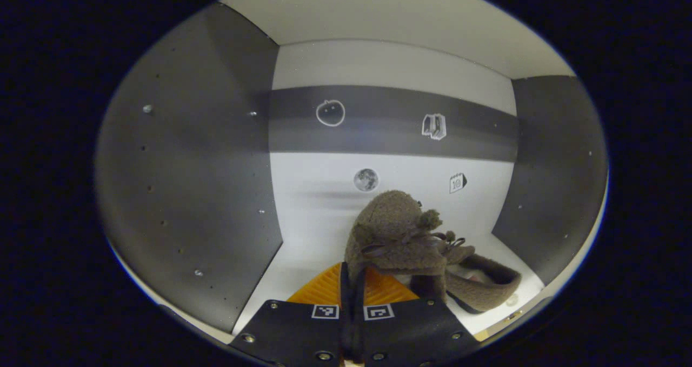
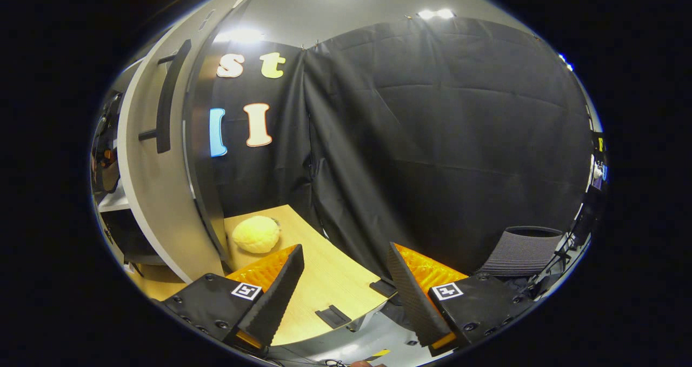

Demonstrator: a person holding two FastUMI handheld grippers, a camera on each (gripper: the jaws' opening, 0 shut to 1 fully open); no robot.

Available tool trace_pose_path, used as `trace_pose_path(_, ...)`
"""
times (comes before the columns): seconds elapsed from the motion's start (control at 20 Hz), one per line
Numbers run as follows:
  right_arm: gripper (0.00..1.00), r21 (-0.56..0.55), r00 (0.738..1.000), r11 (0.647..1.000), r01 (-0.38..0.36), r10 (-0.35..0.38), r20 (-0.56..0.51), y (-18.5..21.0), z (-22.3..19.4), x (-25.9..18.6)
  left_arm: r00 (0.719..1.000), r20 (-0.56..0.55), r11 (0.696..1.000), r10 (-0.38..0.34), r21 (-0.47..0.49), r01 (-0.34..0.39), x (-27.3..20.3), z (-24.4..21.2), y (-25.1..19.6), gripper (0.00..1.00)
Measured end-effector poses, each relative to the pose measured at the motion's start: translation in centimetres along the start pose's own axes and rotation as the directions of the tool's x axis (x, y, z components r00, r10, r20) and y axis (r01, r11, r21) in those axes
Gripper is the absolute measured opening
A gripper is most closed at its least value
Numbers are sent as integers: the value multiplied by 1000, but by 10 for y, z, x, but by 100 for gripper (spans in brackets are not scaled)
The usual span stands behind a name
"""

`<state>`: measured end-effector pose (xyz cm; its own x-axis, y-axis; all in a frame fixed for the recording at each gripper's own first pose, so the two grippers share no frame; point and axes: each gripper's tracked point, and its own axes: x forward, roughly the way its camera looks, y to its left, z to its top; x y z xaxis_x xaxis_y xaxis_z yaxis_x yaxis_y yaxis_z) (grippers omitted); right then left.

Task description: Grab one shoe with the right hand and put it into the shoe cabinet, grab the other shoe with the left hand and put it into the shoe cabinet; then close the right door with the right hand and the left door with the left hand.

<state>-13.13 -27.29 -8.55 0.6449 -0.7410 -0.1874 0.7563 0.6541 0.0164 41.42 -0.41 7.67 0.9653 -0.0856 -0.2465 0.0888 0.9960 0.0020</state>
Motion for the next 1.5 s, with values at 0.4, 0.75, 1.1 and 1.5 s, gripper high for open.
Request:
trace_pose_path(0.4,98,24,1000,999,31,-31,1,-9,-5,1,996,-83,999,-39,34,42,24,-28,-10,18)
trace_pose_path(0.75,98,42,1000,999,-6,5,18,-7,6,7,1000,10,997,-17,80,16,-35,-5,-8,93)
trace_pose_path(1.1,98,53,989,993,-104,98,110,4,66,16,976,208,997,-65,62,53,-142,32,-25,93)
trace_pose_path(1.5,96,11,953,969,-248,242,182,23,143,21,954,299,1000,-7,31,-2,-247,11,-14,93)
